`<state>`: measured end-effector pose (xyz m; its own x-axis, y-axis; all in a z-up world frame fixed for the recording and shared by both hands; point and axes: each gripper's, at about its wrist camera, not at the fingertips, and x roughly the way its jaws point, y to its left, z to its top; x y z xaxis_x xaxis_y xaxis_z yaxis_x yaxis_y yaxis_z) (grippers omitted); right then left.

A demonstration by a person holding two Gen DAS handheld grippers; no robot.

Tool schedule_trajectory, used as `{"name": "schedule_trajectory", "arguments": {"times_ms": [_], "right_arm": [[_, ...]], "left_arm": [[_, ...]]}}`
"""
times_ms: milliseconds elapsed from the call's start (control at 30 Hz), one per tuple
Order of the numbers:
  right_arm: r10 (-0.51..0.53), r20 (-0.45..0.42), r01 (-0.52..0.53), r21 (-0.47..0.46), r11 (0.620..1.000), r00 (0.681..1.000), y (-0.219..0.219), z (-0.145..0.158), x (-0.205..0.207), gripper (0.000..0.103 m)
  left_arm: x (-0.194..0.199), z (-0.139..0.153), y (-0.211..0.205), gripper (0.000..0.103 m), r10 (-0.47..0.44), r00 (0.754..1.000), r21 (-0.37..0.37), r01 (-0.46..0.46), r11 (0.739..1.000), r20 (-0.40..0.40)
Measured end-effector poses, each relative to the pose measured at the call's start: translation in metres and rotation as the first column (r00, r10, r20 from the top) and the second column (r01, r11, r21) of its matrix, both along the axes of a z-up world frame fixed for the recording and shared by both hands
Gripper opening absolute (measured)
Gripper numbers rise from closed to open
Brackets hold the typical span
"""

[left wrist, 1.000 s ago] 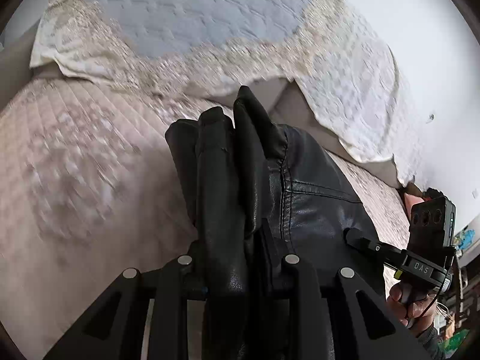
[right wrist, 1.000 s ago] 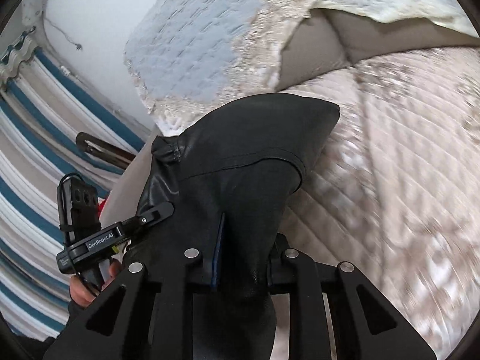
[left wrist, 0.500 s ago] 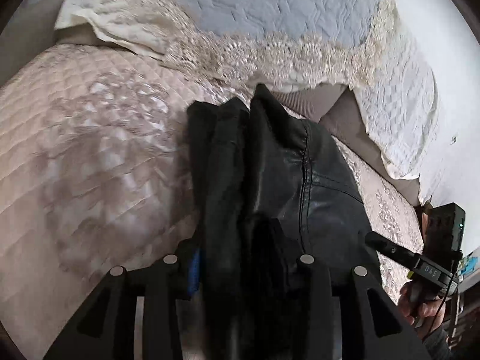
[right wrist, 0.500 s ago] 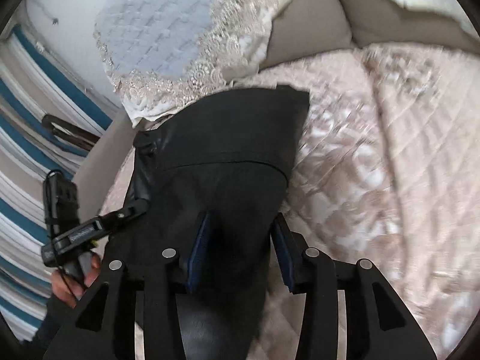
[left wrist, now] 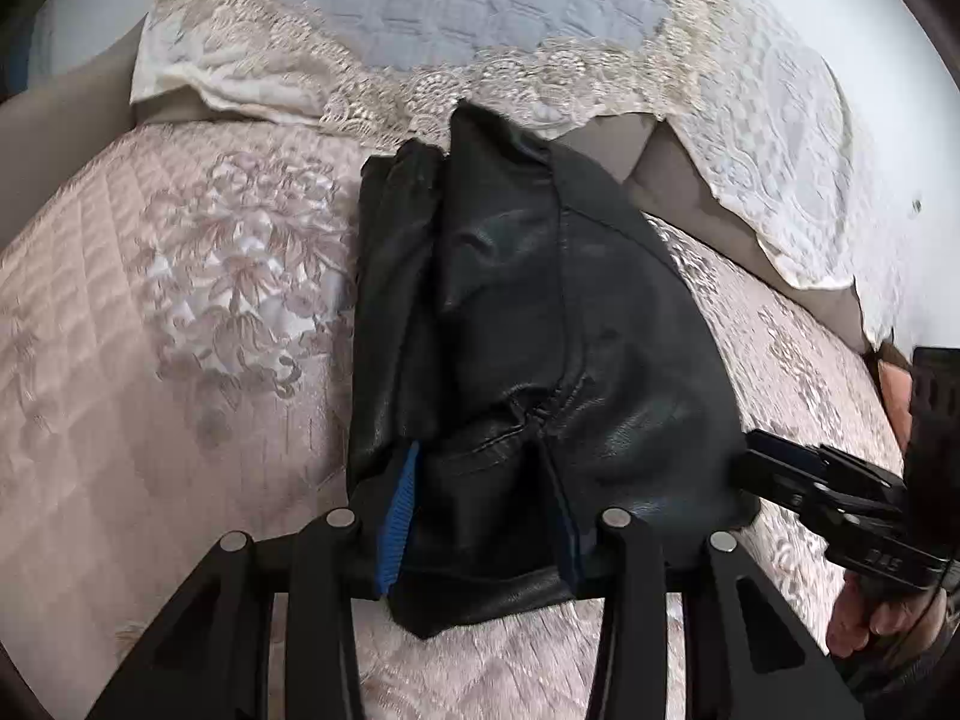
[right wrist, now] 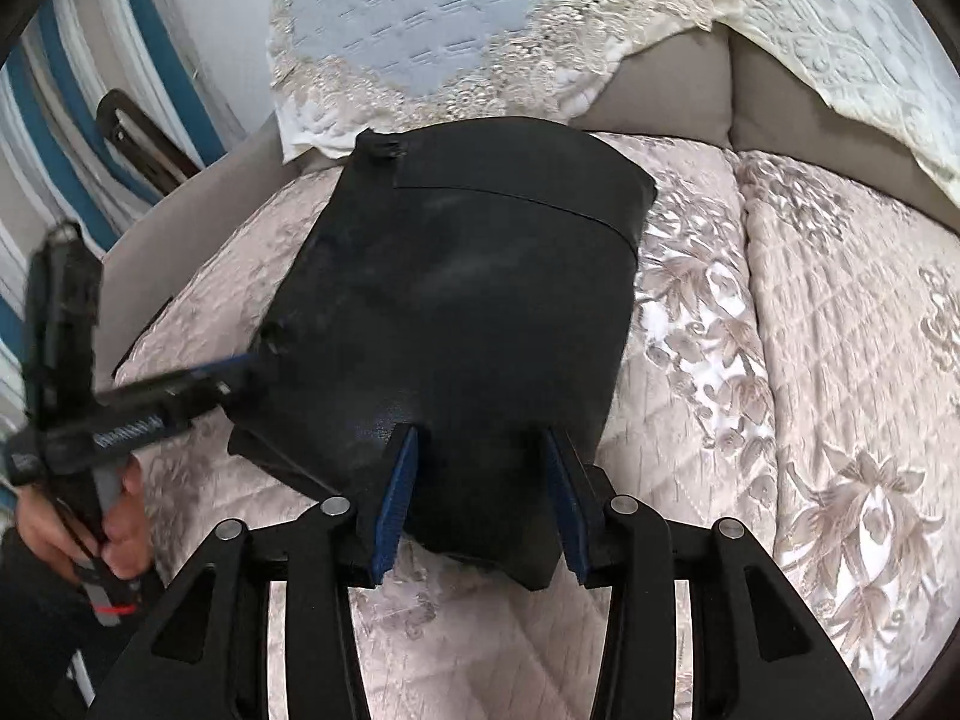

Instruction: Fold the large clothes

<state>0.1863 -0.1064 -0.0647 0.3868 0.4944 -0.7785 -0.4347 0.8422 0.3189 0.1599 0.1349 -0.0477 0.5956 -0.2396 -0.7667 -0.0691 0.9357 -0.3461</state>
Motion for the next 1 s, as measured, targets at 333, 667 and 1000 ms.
{"name": "schedule_trajectory", "arguments": {"times_ms": [333, 667, 1000], "right_arm": [[-0.008, 0.084, 0.012, -0.050, 0.999, 0.996, -0.006, 0.042, -0.040, 0.045], [-0.029, 0.149, 0.033, -0.021, 0.999, 0.988, -0.015, 0.067, -0.097, 0.055], [-0.033, 0.118, 0.040, -0.057, 0.998, 0.993, -0.011, 0.047, -0.120, 0.055]], "left_arm": [[-0.039, 0.041, -0.012, 0.043, 0.049, 0.999, 0.083, -0.050, 0.995, 0.006], [-0.097, 0.066, -0.041, 0.061, 0.050, 0.997, 0.182, -0.059, 0.981, 0.058], [-0.115, 0.050, -0.048, 0.062, 0.066, 0.998, 0.210, -0.069, 0.975, 0.020]]}}
